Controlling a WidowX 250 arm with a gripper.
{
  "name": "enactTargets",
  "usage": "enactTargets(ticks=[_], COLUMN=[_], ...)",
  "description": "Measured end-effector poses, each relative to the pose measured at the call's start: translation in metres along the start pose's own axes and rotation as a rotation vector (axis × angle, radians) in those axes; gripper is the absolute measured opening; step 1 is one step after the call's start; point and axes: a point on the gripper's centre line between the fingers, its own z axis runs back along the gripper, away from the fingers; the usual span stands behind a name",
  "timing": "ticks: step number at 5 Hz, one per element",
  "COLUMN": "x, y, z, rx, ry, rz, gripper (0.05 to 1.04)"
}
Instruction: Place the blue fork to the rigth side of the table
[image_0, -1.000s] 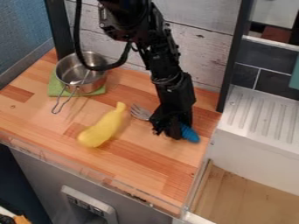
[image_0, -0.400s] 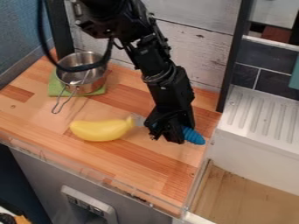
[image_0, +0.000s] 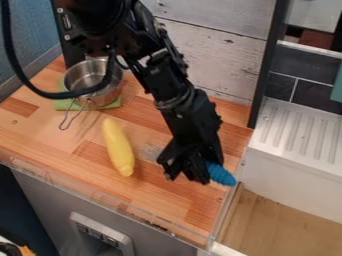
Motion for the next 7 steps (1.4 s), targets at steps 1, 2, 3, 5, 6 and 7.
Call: enactTargets(ticks=[1,2,3,5,6,7], x=[0.001,-0.009,-0.020,-0.033,-0.038,-0.044], y=[-0.009,-0.007,-0.005,0.007,0.006,0.010], z=[-0.003,-0.001,-0.007,0.003,0.005,0.007], rx=[-0.019,-0.001,-0.015,0.021,0.026,0.035], ry=[-0.006,0.001,0.001,-0.001,0.000,0.017], rz=[0.003,0.028,0.060,0.105,0.126,0.154], gripper=[0.415,0.415,0.415,0.415,0.415,0.415])
